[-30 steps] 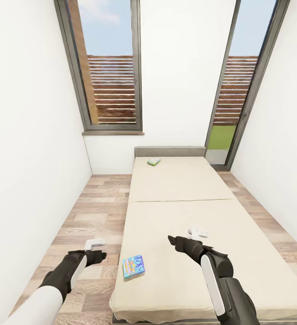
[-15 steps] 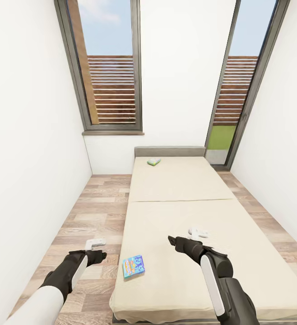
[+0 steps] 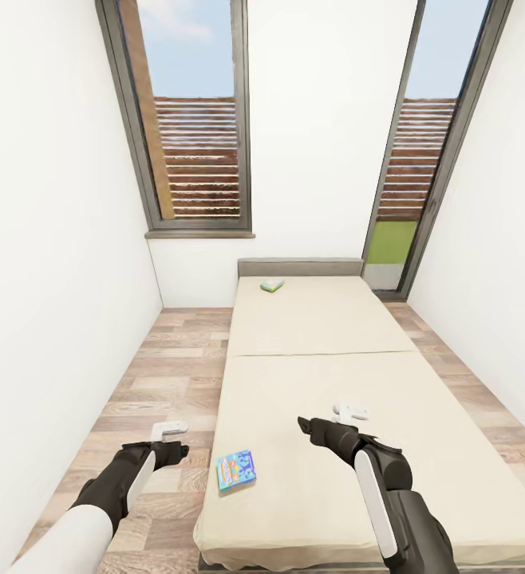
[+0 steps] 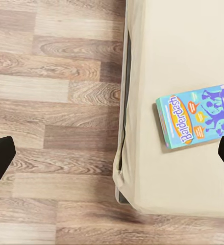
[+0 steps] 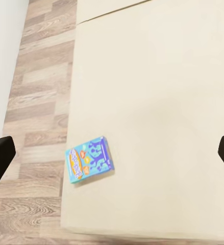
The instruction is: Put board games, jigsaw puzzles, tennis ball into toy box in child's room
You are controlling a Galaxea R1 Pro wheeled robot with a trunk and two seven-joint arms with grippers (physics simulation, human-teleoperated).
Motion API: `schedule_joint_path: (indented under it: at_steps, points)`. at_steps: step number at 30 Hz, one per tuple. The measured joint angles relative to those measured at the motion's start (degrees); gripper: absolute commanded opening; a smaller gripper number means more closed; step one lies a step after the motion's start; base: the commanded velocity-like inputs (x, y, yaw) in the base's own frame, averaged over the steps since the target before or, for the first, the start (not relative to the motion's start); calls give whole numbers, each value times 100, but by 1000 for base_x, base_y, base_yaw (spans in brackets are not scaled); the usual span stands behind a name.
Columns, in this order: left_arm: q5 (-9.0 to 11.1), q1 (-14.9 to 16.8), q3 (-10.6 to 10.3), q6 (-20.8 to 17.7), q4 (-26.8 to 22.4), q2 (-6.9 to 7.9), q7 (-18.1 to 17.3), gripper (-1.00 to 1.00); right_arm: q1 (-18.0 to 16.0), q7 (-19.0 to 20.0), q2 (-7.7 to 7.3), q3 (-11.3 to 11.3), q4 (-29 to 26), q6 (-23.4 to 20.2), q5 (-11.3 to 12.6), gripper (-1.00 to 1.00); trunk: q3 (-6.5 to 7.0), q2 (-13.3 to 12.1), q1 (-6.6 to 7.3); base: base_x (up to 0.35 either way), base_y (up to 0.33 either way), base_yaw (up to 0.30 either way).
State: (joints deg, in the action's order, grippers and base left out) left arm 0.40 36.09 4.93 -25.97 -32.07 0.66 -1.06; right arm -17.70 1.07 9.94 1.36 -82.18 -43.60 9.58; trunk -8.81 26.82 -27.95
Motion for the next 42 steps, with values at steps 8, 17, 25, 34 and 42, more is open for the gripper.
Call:
schedule_joint_path:
  at_steps: [8, 17, 25, 34, 42]
  points:
    - [0, 0, 0, 107, 7, -2, 19, 100, 0, -168, 2, -50, -12, -124, -13, 100, -61, 0, 0, 0, 0, 0]
    - [14, 3, -6, 78, 3, -72, 41, 100, -17, -230, 4, -259, -174, -683, -15, 100, -143, 0, 0, 0, 0, 0]
    - [1, 239, -26, 8, -34, -293, 249, 100, -26, -237, 5, -276, -238, -760, -17, 100, -217, 0, 0, 0, 0, 42]
    - [-7, 538, -27, -64, -19, -399, 602, 100, -27, -248, 5, -278, -280, -764, -17, 100, -301, 0, 0, 0, 0, 69]
    - [-8, 740, -32, -71, -11, -421, 639, 100, -27, -250, 1, -264, -280, -757, -11, 100, -376, 0, 0, 0, 0, 70]
